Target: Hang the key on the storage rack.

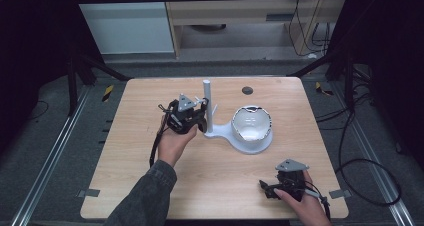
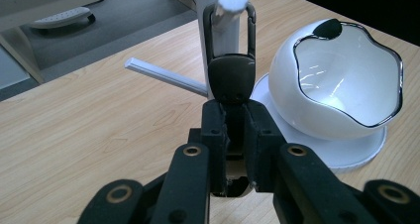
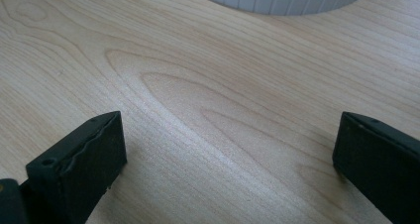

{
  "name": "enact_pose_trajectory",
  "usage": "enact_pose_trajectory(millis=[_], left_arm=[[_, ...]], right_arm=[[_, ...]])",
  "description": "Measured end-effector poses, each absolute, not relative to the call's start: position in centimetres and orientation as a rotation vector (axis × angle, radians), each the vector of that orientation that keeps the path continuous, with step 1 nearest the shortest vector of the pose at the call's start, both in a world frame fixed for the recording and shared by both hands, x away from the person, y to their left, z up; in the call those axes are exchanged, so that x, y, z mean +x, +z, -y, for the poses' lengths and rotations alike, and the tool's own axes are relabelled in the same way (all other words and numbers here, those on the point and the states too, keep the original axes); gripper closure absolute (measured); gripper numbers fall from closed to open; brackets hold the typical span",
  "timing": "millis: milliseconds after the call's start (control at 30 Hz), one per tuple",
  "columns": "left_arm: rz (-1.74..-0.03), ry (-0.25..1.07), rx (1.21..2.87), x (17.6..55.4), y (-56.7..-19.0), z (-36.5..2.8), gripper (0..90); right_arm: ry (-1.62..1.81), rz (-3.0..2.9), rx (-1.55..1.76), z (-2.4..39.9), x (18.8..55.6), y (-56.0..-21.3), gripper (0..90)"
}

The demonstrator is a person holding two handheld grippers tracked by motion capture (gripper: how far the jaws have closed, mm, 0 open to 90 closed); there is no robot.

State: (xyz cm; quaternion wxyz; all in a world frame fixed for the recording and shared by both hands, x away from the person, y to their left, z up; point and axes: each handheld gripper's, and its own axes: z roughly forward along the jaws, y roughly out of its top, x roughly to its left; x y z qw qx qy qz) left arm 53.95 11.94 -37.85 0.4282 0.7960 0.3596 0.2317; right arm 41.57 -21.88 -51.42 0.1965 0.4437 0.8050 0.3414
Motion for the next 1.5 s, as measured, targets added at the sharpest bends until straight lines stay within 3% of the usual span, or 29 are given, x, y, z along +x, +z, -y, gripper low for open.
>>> enact_pose_trajectory(millis=[1500], left_arm=[[-0.951, 0.537, 1.946, 55.0, -38.3, -11.4, 78.5]], right_arm=[[0.959, -2.257, 1.240, 21.9, 41.5, -51.4, 0.4]])
